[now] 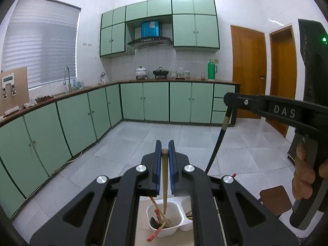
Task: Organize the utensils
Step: 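Lift both chopsticks over the white holder and lower them into it, then open both tools to release the chopsticks and pull back from the holder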
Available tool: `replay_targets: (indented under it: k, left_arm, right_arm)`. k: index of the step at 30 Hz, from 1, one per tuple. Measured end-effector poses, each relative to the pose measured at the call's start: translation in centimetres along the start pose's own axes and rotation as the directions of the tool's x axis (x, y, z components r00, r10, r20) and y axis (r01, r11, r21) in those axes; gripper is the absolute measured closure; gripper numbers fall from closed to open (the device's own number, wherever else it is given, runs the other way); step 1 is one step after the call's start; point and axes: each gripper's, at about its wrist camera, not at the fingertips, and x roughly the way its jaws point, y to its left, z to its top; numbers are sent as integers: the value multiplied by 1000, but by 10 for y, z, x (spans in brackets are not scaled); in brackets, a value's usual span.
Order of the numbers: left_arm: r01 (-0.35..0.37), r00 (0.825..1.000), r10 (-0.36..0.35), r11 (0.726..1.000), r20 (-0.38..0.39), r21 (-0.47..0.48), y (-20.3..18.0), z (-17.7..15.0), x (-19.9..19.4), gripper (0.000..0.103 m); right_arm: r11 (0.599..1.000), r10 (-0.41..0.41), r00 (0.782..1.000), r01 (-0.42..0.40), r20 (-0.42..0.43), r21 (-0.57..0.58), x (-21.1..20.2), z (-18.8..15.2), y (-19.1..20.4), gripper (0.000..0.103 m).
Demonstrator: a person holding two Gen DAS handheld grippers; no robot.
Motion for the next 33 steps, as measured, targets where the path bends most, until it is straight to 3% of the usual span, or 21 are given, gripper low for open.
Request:
replay_targets:
  k: [22, 28, 30, 33]
  left_arm:
    - [-2, 982, -2, 1000, -186, -19, 24, -48, 57, 94]
    - [3, 986, -8, 1000, -166, -31, 27, -47, 43, 76]
    - [0, 988, -6, 999, -153, -41, 29, -47, 35, 66]
    - [-3, 990, -5, 999, -140, -54, 31, -49, 20, 61]
  right_arm:
    - [999, -44, 984, 39, -175, -33, 41, -71, -14, 94]
    - [998, -59, 989, 58, -134, -16, 20, -68, -20, 71]
    - [997, -76, 990, 74, -117, -21, 10, -68, -22, 51]
    - [997, -76, 993, 75, -94, -17, -6, -70, -27, 42]
